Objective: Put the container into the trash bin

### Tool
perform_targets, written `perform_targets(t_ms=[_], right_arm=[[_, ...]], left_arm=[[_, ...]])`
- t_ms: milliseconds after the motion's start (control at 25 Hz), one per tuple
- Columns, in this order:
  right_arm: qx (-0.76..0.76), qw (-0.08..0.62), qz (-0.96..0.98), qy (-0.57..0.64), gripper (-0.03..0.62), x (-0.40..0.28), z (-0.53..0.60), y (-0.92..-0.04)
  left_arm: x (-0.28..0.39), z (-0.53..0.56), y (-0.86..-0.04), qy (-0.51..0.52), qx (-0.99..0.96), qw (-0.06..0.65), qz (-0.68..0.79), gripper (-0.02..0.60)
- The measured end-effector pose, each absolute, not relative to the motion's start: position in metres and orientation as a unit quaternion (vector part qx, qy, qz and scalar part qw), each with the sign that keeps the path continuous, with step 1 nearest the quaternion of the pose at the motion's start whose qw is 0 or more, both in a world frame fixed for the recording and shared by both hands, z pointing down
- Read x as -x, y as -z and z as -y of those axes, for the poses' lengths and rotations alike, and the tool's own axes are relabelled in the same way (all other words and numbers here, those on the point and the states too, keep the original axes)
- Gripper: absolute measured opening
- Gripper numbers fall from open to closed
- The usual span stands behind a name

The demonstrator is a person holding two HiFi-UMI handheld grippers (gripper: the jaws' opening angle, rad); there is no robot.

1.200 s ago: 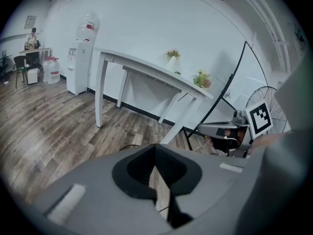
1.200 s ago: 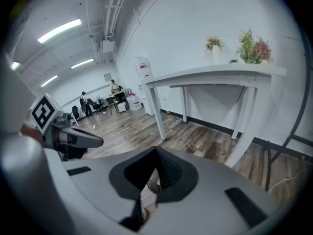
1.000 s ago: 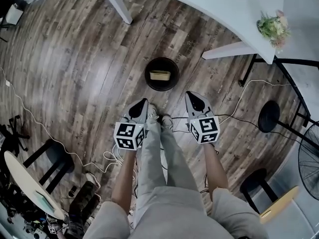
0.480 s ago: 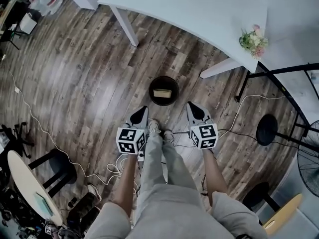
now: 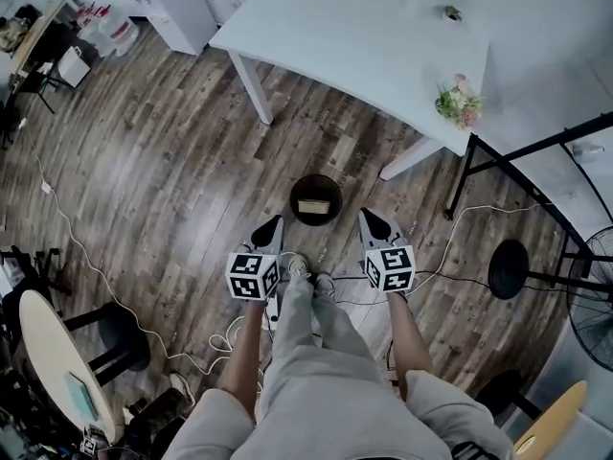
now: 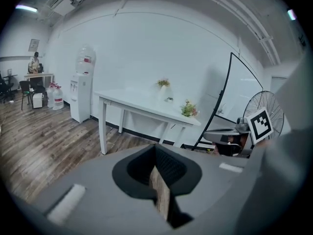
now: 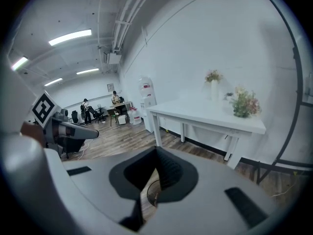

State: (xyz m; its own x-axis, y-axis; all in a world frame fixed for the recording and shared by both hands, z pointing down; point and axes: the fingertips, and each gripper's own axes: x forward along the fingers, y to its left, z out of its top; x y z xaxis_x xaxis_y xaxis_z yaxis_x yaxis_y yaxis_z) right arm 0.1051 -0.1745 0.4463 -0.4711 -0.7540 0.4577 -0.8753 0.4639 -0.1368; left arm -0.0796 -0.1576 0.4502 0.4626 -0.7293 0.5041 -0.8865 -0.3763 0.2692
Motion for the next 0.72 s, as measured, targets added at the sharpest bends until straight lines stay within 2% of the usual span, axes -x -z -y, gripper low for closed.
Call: perform_targets(t_ms=[720], right_arm=[[-0.499,0.155,0.842,-0.136,0.014,-0.129,0.137,-0.361]], left_arm=[[0.08,0.127,-0.364,-0.128,-0.822,0.213,0.512,0.011]])
